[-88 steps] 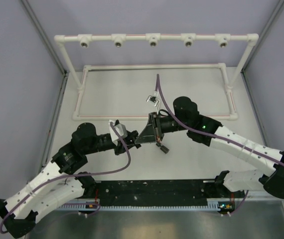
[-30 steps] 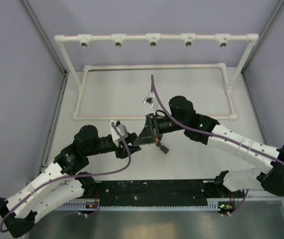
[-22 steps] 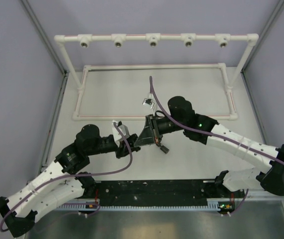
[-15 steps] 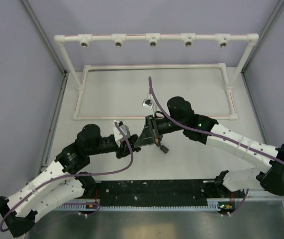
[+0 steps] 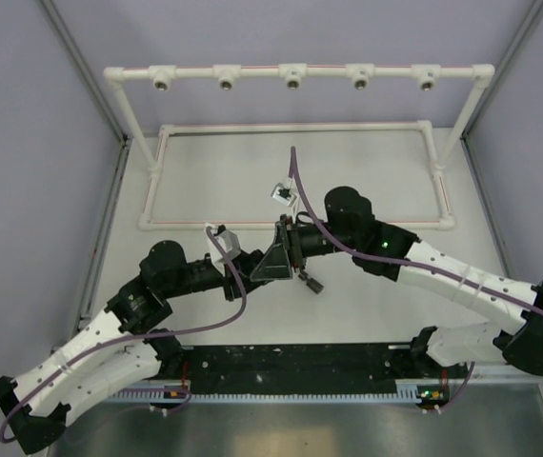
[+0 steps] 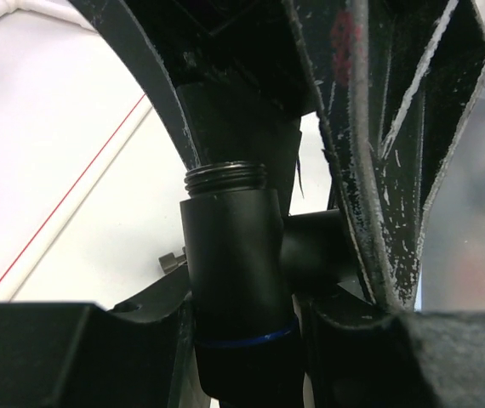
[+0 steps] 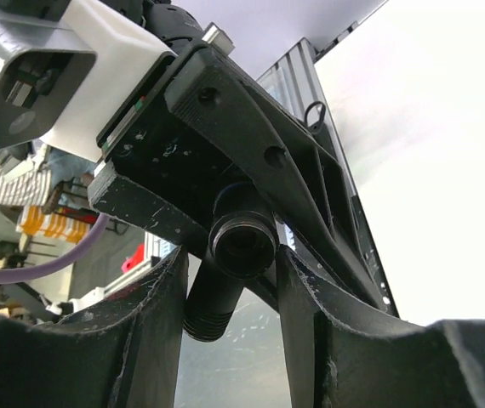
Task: Install the water faucets
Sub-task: Adjust the water faucet.
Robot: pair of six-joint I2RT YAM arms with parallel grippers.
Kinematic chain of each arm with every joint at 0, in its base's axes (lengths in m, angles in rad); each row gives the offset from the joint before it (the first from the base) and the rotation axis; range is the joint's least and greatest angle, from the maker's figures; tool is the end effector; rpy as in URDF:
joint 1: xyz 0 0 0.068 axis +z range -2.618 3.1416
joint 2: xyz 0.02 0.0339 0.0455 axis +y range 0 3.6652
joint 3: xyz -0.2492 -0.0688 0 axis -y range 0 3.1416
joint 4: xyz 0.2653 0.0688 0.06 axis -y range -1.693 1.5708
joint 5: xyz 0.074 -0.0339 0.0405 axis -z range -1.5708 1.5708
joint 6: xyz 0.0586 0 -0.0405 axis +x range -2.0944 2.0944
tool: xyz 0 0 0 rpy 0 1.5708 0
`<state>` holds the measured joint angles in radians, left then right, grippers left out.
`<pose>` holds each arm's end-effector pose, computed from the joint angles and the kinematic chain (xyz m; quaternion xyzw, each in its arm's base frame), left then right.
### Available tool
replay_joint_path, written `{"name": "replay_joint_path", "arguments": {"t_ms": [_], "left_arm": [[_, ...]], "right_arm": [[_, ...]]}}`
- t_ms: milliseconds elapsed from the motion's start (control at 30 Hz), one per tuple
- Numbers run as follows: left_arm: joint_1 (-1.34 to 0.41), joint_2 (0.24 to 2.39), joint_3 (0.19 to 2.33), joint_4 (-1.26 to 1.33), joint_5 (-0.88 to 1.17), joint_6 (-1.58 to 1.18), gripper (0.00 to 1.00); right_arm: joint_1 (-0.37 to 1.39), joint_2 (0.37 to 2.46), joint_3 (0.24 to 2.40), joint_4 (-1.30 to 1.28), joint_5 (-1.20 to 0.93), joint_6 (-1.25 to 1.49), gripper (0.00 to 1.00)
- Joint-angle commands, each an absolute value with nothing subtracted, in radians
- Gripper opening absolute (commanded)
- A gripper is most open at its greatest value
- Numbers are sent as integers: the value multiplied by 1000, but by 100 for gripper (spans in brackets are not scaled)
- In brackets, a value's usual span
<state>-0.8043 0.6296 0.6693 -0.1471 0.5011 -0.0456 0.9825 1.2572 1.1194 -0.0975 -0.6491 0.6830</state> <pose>0.1226 -0.1679 0.3173 0.4208 0.6082 -0.4349 0.5136 0.1545 0.2954 0.3454 -0.3063 0.7064 0.6026 0.2096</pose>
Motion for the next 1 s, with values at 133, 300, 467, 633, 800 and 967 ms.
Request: {"name": "replay_joint_path", "arguments": {"t_ms": [133,300,467,633,800,967], "left_arm": [[-815,603,657,167,526,-166,0],[-815,580,660,152,534,-158,0],[-815,542,657,114,545,-134,0],[-813,515,657,75,543,-112,0],[-813,494,660,61,529,-103,0],[-813,480,661,51,503,-94,0]], "right_arm": [[1015,1247,1066,-172,-500,542,42],[1015,1230,1040,-230,-433,499,42],[1017,1209,1006,-236,-400,491,46],[1016,1204,1002,-236,-402,495,50],[1015,1200,997,-236,-403,494,51],[1017,1187,983,-235,-416,497,52]]}}
